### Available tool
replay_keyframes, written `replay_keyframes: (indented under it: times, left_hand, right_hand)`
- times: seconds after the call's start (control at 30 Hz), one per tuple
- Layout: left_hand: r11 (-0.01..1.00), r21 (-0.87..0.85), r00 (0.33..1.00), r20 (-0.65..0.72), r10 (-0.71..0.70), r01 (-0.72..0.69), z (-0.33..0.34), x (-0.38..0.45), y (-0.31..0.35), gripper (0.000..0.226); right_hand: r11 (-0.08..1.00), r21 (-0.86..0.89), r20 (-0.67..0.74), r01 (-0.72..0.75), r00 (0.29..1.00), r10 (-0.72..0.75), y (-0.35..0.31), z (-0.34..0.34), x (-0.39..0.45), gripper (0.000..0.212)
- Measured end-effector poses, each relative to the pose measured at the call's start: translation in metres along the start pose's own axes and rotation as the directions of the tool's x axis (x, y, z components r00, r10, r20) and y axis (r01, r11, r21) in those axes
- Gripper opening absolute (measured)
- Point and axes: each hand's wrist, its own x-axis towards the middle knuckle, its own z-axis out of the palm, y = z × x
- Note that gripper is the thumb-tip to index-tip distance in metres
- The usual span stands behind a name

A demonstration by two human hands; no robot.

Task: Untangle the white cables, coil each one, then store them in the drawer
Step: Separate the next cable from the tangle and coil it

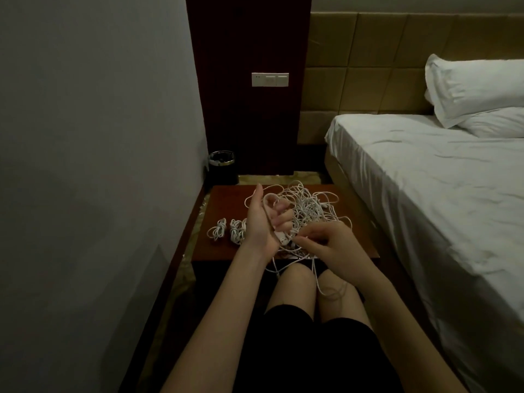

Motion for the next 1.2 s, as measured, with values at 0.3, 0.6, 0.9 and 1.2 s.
replay_keyframes:
  times: [0.3,0.6,0.9,1.2]
  left_hand:
    - [0.998,-0.017,0.998,-0.038,-0.056,0.055,-0.024,-0.025,-0.016,0.044]
    - [0.964,0.248,0.994,-0.077,-0.083,0.099,-0.022,-0.038,-0.013,0.046]
    - [0.927,0.340,0.985,-0.120,-0.124,0.158,-0.015,-0.049,-0.024,0.053]
    - [0.755,0.541,0.880,0.055,-0.473,0.371,-0.020,-0.059,-0.026,0.066]
  right_hand:
    - [0.956,-0.289,0.271,-0.052,0.953,0.133,-0.001,-0.005,-0.022,0.014]
    - [0.944,-0.293,0.293,0.152,0.954,-0.062,-0.035,-0.008,-0.030,0.008]
    - [0.930,-0.314,0.280,0.193,0.954,-0.103,-0.046,0.014,-0.016,0.028]
    - [0.876,-0.481,0.336,-0.041,0.914,0.227,-0.042,0.009,0.002,0.036]
